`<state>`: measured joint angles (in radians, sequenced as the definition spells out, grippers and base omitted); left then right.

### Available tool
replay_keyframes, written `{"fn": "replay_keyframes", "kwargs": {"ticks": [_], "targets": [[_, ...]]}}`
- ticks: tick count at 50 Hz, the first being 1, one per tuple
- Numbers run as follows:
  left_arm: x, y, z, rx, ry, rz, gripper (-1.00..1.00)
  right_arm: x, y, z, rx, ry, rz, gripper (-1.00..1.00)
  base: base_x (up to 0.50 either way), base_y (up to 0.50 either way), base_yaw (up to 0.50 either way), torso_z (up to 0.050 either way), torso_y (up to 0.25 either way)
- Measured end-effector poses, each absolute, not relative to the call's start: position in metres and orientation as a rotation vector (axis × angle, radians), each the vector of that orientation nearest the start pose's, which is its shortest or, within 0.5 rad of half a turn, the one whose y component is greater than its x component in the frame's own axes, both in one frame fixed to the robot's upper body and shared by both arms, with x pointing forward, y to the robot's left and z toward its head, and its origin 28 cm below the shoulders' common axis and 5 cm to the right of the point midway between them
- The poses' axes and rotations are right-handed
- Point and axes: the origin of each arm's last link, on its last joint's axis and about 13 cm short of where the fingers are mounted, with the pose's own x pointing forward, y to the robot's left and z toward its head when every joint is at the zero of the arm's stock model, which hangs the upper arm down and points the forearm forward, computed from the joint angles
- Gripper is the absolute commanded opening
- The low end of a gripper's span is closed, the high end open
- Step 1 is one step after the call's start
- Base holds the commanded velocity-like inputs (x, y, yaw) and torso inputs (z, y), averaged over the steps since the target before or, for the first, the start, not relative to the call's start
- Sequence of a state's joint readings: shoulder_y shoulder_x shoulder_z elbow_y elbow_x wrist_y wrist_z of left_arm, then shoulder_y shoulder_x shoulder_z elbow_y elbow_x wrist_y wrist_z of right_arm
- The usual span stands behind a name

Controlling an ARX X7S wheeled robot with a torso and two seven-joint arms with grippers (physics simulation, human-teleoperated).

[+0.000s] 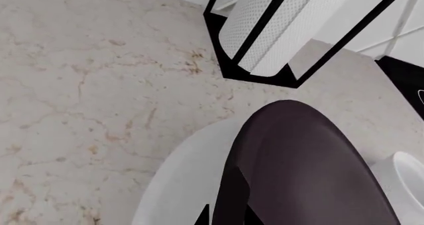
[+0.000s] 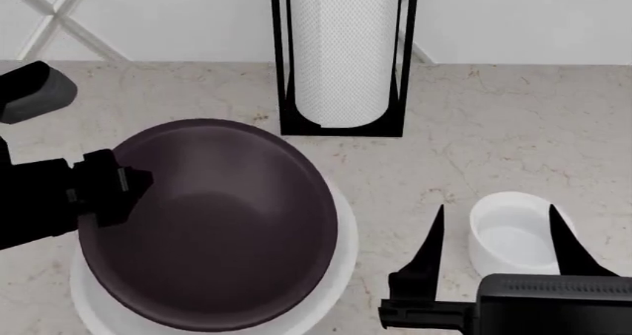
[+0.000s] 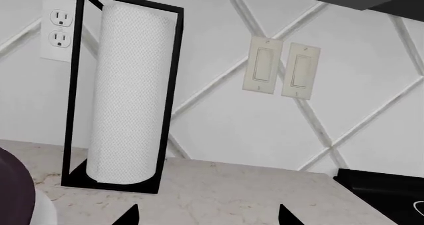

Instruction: Stack the bowls from largest to smallest.

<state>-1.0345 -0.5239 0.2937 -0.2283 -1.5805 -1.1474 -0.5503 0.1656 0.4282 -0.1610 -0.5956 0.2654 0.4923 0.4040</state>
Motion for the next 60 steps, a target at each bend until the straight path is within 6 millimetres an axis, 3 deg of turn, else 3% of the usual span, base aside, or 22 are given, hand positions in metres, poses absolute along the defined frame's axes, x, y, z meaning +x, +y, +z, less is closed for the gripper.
{"fn": "replay_keyframes", "kwargs": {"ticks": [29,30,49,60], "targets": [[0.322,0.254,0.214,-0.385,0.601,-0.374,-1.00,0.218,-0.129,0.135,-0.175,-0.218,-0.110,1.00,0.00,0.00,0.00,0.000,0.000],[0.322,0.254,0.214,-0.385,0.600,-0.375,1.00,0.218,-0.129,0.135,-0.175,-0.218,-0.110,1.00,0.00,0.00,0.00,0.000,0.000],[0.328,0.258,0.209,-0.338,0.623,-0.239,1.00,0.218,-0.129,0.134,-0.173,-0.216,-0.106,1.00,0.00,0.00,0.00,0.000,0.000],[0.324,0.257,0.218,-0.330,0.610,-0.225,1.00,0.218,-0.129,0.134,-0.173,-0.217,-0.104,1.00,0.00,0.00,0.00,0.000,0.000]]}}
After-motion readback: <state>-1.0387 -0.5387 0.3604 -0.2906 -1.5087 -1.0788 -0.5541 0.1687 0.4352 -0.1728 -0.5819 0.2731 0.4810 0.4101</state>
